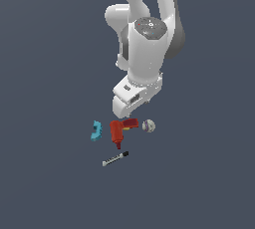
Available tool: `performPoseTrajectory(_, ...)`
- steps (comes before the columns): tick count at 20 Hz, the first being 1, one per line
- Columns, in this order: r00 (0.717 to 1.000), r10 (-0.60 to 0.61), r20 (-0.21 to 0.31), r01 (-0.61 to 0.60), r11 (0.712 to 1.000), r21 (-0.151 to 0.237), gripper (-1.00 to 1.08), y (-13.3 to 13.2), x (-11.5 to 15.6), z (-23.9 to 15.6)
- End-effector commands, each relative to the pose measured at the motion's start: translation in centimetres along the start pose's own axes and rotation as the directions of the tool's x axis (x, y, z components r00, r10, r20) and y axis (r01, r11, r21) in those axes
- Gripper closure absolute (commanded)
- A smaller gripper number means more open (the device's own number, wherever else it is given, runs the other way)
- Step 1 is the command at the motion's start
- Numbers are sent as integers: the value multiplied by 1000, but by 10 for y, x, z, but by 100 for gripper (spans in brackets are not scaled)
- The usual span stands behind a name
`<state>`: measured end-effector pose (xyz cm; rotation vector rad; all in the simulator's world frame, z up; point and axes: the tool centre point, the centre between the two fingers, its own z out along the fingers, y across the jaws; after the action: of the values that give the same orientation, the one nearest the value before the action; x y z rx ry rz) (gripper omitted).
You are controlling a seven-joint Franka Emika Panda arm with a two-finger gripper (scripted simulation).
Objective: Pick up a designated object from a clutter of objects.
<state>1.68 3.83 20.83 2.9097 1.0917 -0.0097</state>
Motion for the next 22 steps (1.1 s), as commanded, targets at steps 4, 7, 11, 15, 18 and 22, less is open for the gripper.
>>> performPoseTrajectory(4,984,-178,-2,178,984,2,-92,-13,10,30)
performPoseTrajectory(7,962,-273,-4,273,962,4,-92,-21,15,46)
performPoseTrajectory(11,919,-394,-9,394,919,7,-92,-32,21,67)
performPoseTrajectory(15,866,-500,-16,500,866,9,-92,-43,26,86)
performPoseTrajectory(18,828,-560,-21,561,828,10,-92,-51,28,97)
performPoseTrajectory(22,785,-619,-27,619,785,10,-92,-58,31,109)
